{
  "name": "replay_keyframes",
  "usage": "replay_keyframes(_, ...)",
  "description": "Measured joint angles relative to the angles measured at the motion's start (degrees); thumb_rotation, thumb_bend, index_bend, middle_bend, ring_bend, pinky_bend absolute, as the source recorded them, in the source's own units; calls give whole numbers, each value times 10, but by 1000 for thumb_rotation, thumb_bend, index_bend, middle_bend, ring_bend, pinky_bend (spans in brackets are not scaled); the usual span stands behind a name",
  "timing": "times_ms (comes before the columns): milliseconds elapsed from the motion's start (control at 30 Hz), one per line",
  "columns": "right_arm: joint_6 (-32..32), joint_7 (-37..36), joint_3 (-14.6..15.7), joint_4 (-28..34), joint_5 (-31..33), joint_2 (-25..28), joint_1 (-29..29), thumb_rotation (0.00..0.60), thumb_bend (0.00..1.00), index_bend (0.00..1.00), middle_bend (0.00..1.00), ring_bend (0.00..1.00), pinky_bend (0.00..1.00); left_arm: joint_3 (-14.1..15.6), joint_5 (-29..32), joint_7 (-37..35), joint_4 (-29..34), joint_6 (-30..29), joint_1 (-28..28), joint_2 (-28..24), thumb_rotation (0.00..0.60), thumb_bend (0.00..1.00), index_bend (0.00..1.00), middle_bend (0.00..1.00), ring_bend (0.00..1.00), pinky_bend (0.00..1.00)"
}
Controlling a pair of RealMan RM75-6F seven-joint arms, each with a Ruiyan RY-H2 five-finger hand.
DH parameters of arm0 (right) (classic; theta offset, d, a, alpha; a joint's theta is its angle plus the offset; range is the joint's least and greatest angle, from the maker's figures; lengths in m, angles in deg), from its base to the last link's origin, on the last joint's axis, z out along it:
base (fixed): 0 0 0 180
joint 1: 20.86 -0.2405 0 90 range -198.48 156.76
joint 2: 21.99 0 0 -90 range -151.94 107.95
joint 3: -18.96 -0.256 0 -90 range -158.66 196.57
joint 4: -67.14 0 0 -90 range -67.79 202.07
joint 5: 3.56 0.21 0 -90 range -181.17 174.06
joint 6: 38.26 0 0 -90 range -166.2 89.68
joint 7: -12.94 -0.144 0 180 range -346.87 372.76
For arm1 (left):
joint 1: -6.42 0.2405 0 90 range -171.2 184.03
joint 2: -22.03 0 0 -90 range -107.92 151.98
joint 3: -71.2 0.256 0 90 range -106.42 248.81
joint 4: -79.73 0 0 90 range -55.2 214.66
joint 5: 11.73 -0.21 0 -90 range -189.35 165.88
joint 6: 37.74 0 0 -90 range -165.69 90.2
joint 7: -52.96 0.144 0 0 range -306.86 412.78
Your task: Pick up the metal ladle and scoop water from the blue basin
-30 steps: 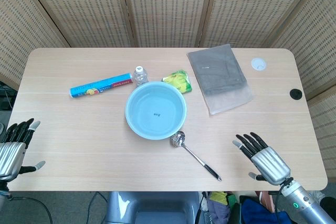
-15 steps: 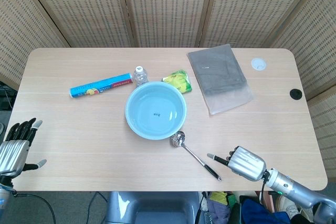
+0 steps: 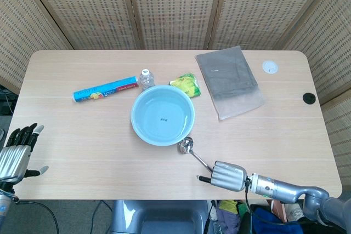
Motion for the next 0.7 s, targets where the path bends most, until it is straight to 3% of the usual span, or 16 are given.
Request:
replay_keyframes(300, -56, 107, 32, 24, -23, 15, -25, 600, 709, 398, 909, 893, 1000, 0, 2, -12, -2, 3, -2, -5, 600, 0, 0, 0, 0, 0)
replay_keyframes(700, -102, 184, 54, 37, 5, 17, -17, 600, 740, 403, 909, 893, 1000, 3, 1, -9, -5, 7, -7, -2, 600, 0, 0, 0, 0, 0)
